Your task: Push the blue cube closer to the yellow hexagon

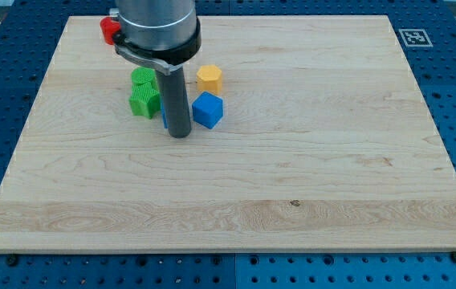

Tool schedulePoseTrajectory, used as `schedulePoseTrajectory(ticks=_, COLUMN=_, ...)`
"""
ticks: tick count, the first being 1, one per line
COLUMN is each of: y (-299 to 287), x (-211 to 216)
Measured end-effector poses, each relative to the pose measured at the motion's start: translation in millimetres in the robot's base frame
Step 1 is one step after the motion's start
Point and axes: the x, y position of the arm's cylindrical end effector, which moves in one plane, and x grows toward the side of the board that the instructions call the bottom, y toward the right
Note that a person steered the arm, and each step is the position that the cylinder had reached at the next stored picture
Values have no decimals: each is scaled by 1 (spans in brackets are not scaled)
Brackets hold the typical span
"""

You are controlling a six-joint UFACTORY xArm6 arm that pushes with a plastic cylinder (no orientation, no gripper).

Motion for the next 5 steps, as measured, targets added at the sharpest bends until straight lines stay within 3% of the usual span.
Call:
schedulePoseTrajectory(ticks=2, y=49, x=-2)
schedulePoseTrajectory(ticks=4, y=42, x=-26)
schedulePoseTrajectory(ticks=5, y=72, x=-24)
